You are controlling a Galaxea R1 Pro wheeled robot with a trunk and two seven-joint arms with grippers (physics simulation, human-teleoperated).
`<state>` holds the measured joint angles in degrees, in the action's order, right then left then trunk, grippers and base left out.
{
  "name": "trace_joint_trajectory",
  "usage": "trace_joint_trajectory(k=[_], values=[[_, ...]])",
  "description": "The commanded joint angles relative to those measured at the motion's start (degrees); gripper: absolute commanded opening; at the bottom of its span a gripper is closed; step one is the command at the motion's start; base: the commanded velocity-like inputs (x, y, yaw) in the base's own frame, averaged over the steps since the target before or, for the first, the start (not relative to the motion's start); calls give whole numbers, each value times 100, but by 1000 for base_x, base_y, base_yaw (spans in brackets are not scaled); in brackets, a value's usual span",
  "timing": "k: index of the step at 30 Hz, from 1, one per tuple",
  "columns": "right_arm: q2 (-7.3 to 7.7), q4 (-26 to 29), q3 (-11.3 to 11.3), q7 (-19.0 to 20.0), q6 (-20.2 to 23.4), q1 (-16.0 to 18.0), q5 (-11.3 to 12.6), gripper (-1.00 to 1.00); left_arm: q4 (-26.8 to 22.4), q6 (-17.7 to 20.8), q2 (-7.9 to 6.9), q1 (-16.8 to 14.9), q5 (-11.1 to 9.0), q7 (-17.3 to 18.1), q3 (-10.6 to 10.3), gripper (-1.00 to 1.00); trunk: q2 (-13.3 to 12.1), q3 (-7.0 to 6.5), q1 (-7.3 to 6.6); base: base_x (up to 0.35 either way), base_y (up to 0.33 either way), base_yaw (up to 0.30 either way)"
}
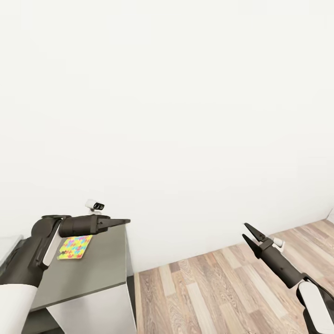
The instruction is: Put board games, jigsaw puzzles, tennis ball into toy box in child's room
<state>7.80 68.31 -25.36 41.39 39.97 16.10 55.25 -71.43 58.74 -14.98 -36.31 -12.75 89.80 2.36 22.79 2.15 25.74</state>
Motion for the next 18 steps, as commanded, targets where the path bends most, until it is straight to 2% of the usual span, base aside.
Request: trace_joint_trajectory(k=[1,18], values=[[0,-7,-7,3,37,7,20,100,-3,59,-1,-4,1,20,0,100,13,7,4,0,0,-233],[3,-45,-26,4,39,7,20,100,-3,49,4,-1,5,13,2,100,13,-101,4,-67,0,-233]])
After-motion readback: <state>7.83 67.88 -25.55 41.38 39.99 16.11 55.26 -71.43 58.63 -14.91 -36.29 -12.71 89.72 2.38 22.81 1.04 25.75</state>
